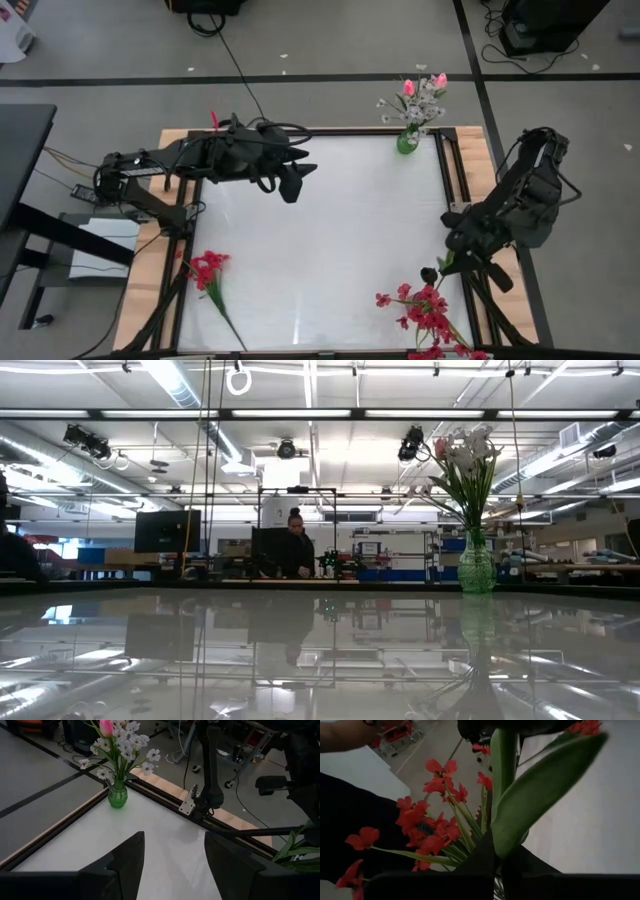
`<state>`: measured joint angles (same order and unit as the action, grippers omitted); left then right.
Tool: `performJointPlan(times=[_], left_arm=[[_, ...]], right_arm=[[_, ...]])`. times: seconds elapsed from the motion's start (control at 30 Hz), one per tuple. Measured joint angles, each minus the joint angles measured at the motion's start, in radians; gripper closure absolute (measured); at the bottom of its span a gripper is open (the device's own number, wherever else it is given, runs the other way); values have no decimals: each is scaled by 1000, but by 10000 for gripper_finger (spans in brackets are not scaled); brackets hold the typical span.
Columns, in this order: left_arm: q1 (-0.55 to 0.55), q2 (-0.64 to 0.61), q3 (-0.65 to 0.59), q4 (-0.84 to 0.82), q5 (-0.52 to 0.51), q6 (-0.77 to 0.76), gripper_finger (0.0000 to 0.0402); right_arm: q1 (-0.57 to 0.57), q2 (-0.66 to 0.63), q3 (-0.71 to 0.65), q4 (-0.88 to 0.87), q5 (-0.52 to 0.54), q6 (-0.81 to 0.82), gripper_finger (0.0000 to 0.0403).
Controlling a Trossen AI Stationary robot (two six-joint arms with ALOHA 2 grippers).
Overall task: Sort flowers into vase by color
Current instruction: Put the black flower into the red vase
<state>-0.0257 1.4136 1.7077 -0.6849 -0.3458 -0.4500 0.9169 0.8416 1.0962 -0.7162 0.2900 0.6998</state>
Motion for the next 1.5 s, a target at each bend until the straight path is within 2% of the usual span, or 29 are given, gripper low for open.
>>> performJointPlan(times=[0.13,0.57,0.77,1.0,1.2,1.37,1.5], left_arm=[[0,0,0,0,0,0,189],[12,0,0,0,0,51,189],[26,0,0,0,0,69,189],[25,0,0,0,1,91,189],[29,0,0,-16,1,97,189],[43,0,0,-39,0,91,189],[59,0,0,-48,0,73,189]], right_arm=[[0,32,0,-7,-7,-10,388],[0,122,0,-19,-203,-31,361],[1,121,0,-20,-180,-49,318],[1,117,0,-19,-159,-80,238],[14,84,0,2,-251,-15,180],[17,27,0,77,-299,6,171],[17,-30,0,130,-254,-5,179]])
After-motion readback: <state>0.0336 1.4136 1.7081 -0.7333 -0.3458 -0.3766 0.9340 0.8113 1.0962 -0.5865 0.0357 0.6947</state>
